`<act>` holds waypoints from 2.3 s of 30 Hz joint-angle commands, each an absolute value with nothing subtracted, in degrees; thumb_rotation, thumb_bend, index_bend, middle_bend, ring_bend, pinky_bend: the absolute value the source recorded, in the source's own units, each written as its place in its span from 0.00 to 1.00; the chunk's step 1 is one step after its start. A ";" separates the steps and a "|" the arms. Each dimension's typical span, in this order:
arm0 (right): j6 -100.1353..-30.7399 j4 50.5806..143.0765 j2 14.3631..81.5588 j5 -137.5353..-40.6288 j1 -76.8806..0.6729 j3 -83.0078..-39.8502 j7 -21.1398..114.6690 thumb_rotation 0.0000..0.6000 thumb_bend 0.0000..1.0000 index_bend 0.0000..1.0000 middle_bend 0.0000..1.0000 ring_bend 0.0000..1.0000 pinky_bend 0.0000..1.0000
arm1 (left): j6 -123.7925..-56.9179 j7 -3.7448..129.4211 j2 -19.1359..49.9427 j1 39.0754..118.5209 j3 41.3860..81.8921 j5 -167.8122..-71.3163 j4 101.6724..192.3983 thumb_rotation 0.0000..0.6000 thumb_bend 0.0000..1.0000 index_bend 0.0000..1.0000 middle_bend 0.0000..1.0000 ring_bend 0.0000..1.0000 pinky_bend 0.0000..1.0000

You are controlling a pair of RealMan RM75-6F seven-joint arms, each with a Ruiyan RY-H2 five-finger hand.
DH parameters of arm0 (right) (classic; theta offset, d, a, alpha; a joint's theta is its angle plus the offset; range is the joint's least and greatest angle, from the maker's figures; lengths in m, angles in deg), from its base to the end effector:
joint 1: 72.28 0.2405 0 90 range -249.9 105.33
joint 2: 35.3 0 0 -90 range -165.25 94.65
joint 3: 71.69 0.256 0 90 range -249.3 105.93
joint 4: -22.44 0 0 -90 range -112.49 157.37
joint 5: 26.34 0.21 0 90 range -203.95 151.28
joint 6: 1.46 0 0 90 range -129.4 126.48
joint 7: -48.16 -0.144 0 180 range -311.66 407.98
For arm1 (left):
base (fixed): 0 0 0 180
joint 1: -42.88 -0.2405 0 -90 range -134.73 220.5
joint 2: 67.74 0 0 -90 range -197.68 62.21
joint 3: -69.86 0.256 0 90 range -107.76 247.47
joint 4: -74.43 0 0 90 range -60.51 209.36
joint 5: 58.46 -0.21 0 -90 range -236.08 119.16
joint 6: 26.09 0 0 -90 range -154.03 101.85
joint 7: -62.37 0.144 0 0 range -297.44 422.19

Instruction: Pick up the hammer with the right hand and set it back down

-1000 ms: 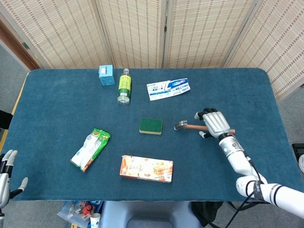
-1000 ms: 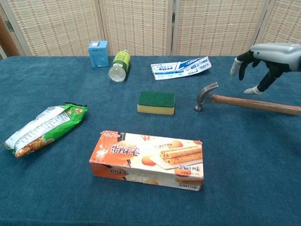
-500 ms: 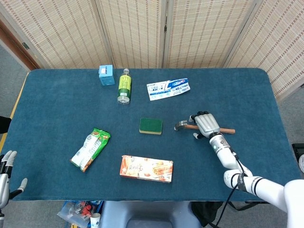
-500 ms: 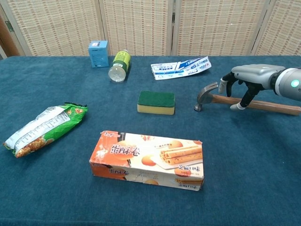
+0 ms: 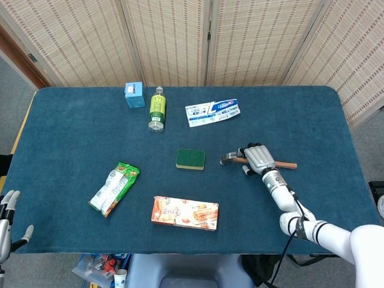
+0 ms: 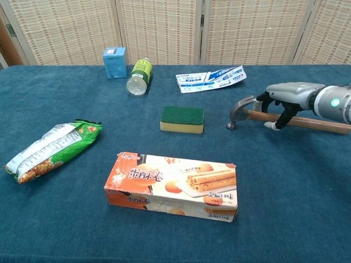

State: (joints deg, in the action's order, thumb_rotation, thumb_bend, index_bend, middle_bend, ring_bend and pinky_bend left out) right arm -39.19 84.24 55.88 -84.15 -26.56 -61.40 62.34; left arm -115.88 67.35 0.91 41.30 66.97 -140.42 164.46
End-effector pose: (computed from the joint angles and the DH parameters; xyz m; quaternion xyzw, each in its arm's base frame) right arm -0.2247 -0.4028 -0.0144 0.7438 -0.4177 0.2448 0.4609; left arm -0.3351 0.1438 0.1518 -0.5433 -0.3973 -0.3478 0.6527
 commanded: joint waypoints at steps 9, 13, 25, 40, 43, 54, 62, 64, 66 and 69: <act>-38.39 84.23 55.86 -82.52 -25.90 -61.69 62.72 1.00 0.46 0.35 0.44 0.16 0.17 | -115.86 67.26 0.97 41.23 66.94 -140.38 164.32 1.00 0.30 0.03 0.04 0.05 0.00; -38.09 83.96 56.01 -81.93 -25.73 -61.86 62.81 1.00 0.49 0.36 0.44 0.16 0.17 | -115.84 67.09 1.03 41.18 66.91 -140.31 164.17 1.00 0.29 0.03 0.04 0.05 0.00; -37.86 83.34 56.49 -81.55 -25.53 -62.38 62.41 1.00 0.52 0.39 0.47 0.16 0.17 | -115.70 66.78 1.18 41.10 66.88 -140.13 163.74 1.00 0.30 0.03 0.04 0.05 0.00; -37.76 82.44 56.95 -81.39 -25.47 -62.69 61.80 1.00 0.58 0.44 0.51 0.21 0.17 | -115.14 66.74 1.38 41.30 66.73 -139.83 163.39 1.00 0.30 0.03 0.04 0.05 0.00; -38.38 82.34 57.11 -82.02 -25.77 -62.64 61.10 1.00 0.60 0.47 0.54 0.23 0.17 | -115.09 66.72 1.40 41.29 66.73 -139.75 163.27 1.00 0.29 0.03 0.04 0.05 0.00; -43.13 82.74 57.22 -87.29 -27.40 -62.00 56.54 1.00 0.63 0.57 0.65 0.35 0.17 | -115.24 66.65 1.39 41.17 66.70 -139.72 163.21 1.00 0.30 0.03 0.04 0.05 0.00; -46.59 83.58 56.74 -91.66 -28.84 -62.14 52.95 1.00 0.64 0.60 0.70 0.44 0.22 | -115.29 66.98 1.19 41.21 66.65 -139.78 163.57 1.00 0.29 0.03 0.04 0.05 0.00; -47.39 83.72 56.59 -92.46 -29.20 -62.07 52.10 1.00 0.65 0.61 0.71 0.48 0.29 | -115.33 67.09 1.12 41.21 66.60 -139.77 163.71 1.00 0.30 0.03 0.04 0.05 0.00; -48.03 83.75 56.45 -93.21 -29.52 -61.99 51.12 1.00 0.66 0.62 0.74 0.53 0.40 | -115.32 67.20 1.06 41.23 66.62 -139.81 163.81 1.00 0.30 0.03 0.04 0.05 0.00; -48.85 83.63 56.40 -94.20 -29.89 -61.90 49.76 1.00 0.67 0.64 0.76 0.57 0.55 | -115.26 67.41 1.03 41.27 66.63 -139.81 163.95 1.00 0.30 0.03 0.04 0.05 0.00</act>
